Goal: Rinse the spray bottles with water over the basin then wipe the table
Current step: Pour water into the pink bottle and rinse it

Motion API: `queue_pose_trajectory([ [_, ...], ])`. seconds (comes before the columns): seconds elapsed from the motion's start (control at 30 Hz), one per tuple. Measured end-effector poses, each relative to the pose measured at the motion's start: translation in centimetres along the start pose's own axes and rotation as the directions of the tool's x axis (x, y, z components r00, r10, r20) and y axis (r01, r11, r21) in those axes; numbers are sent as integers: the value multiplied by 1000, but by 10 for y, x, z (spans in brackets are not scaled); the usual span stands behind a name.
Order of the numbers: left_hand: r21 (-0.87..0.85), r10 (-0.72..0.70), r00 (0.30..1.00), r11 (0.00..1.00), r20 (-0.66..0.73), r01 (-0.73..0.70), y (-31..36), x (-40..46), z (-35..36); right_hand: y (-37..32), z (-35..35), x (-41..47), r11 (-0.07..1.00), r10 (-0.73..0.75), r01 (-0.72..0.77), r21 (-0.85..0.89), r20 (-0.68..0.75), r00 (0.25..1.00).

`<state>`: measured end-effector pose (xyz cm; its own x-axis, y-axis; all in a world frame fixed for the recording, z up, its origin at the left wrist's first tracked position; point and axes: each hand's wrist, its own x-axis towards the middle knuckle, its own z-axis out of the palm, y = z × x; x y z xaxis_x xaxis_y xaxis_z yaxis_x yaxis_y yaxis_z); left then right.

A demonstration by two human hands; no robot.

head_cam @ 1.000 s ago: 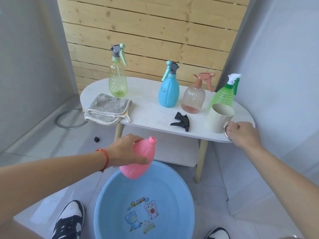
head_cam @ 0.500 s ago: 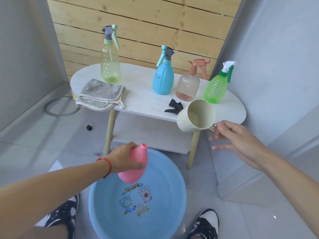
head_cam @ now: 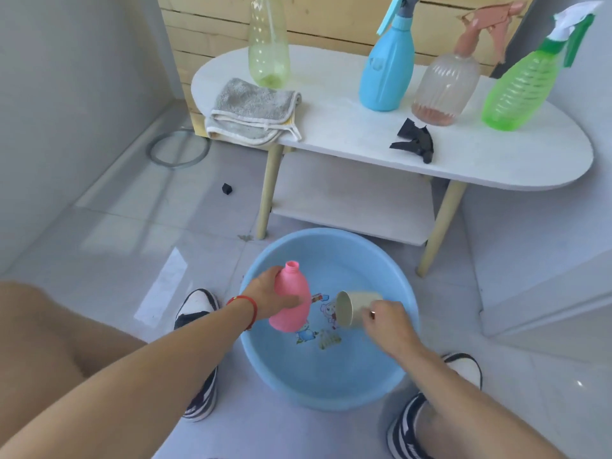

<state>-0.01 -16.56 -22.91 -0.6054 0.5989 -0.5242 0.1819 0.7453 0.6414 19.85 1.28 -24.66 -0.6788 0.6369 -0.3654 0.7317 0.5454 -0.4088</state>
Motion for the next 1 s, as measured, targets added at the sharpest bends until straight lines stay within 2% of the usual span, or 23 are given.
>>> queue_pose_trajectory([
  [0.03, -18, -5, 1000, 1000, -5, 5, -5, -1, 3, -1, 20, -1, 989, -44, 37, -140, -51, 998],
  [0.1, -40, -10, 1000, 999, 1, 10, -12, -1, 7, -5, 48, -7, 911, -124, 98, -400, -40, 991],
  [0.13, -42, -6, 1000, 999, 5, 6, -14, -1, 8, -4, 57, -8, 882, -109, 93, -462, -8, 994],
  [0.2, -51, -11, 1000, 999, 0, 11, -17, -2, 10, 0, 69, -9, 898, 3, 0, -440, 6, 1000],
  [0.27, -86, -30, 1000, 996, -7, 29, -22, -2, 15, 5, 78, -13, 944, 47, -43, -327, 3, 999],
  [0.33, -146, -40, 999, 989, -17, 37, -26, -4, 21, 10, 86, -12, 990, 62, -57, -132, 29, 998],
  [0.37, -173, -37, 999, 984, -27, 32, -27, -5, 25, 13, 88, -10, 996, 90, -90, -6, 46, 995],
  [0.43, -212, -27, 998, 977, -49, 16, -29, -6, 31, 10, 87, -8, 984, 126, -128, 121, 22, 992],
  [0.53, -250, -5, 998, 968, -65, -12, -32, -9, 37, 1, 70, -7, 918, 247, -237, 318, 9, 969],
  [0.6, -256, 9, 997, 966, -72, -27, -34, -11, 39, 4, 61, -9, 841, 337, -329, 430, 60, 940],
  [0.67, -244, 30, 996, 969, -80, -49, -36, -10, 39, 10, 55, -14, 762, 359, -365, 534, 121, 926],
  [0.77, -232, 63, 995, 969, -83, -81, -39, -11, 41, 14, 49, -22, 723, 334, -308, 618, 77, 939],
  [1.0, -224, 80, 992, 969, -102, -101, -46, -11, 42, 4, 15, -30, 761, 319, -167, 626, -137, 938],
])
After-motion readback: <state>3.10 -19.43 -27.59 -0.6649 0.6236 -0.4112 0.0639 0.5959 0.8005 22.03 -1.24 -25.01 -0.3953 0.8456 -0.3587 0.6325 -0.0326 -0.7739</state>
